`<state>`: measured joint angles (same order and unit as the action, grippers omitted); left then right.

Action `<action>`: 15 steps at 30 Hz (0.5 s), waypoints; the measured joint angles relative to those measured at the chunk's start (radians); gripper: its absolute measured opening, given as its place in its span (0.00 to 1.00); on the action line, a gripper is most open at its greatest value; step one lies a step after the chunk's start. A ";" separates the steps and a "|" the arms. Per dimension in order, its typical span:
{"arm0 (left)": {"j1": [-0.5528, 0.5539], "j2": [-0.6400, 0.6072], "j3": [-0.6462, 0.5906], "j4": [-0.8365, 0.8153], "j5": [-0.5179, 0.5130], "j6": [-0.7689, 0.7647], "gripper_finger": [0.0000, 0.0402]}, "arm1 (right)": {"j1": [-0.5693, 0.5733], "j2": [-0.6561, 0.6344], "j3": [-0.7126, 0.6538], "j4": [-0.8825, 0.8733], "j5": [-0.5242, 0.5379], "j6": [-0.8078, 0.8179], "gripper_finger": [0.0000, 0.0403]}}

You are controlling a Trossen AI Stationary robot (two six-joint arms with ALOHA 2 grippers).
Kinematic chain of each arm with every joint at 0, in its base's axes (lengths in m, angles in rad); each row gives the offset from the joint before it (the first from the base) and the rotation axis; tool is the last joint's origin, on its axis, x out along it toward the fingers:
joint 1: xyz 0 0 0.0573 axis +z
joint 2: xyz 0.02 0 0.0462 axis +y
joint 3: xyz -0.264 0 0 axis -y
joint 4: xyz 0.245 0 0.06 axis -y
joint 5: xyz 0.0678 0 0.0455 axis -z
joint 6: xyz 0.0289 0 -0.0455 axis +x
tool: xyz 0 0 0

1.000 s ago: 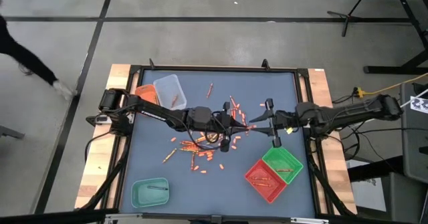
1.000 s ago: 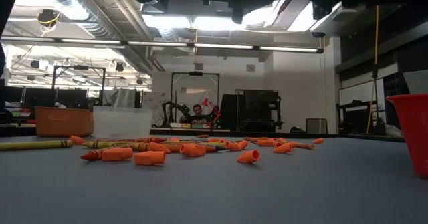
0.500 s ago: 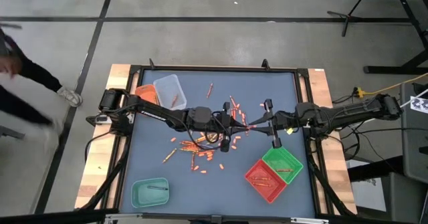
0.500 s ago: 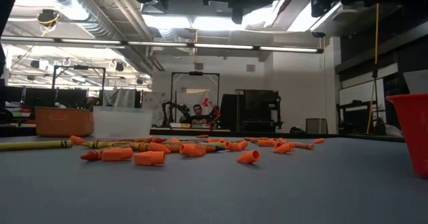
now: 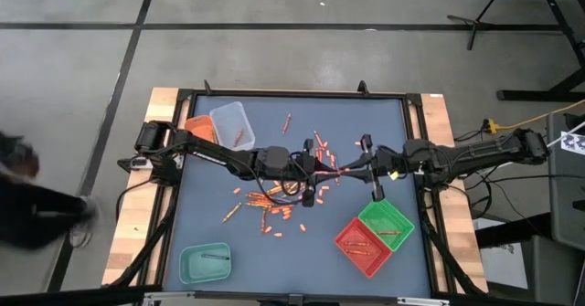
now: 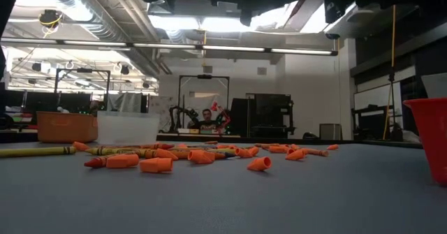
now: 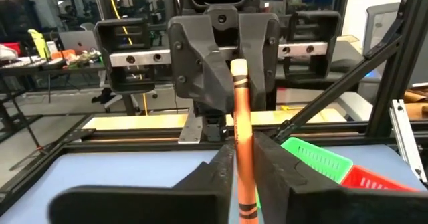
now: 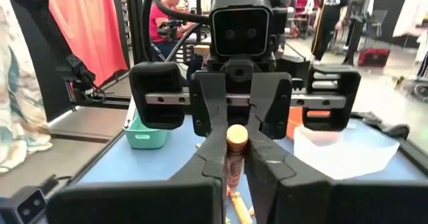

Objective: Sort crayons
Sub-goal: Put the light orange crayon into the green bin

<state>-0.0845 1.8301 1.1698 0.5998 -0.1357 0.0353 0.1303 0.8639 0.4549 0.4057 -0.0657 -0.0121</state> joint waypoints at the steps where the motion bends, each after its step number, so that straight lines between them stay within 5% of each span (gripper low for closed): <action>1: 0.000 0.000 0.000 -0.011 -0.001 0.000 0.12 | 0.000 0.000 0.000 -0.007 0.000 0.013 0.08; 10: 0.002 0.000 0.000 -0.237 -0.011 0.000 0.27 | 0.001 -0.083 0.000 -0.297 -0.028 0.317 0.04; 15: 0.001 0.000 0.000 -0.350 -0.008 0.000 0.30 | 0.001 -0.137 0.000 -0.500 -0.169 0.560 0.08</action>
<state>-0.0834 1.8297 1.1698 0.2500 -0.1438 0.0349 0.1314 0.7268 0.4549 -0.0940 -0.2352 0.5482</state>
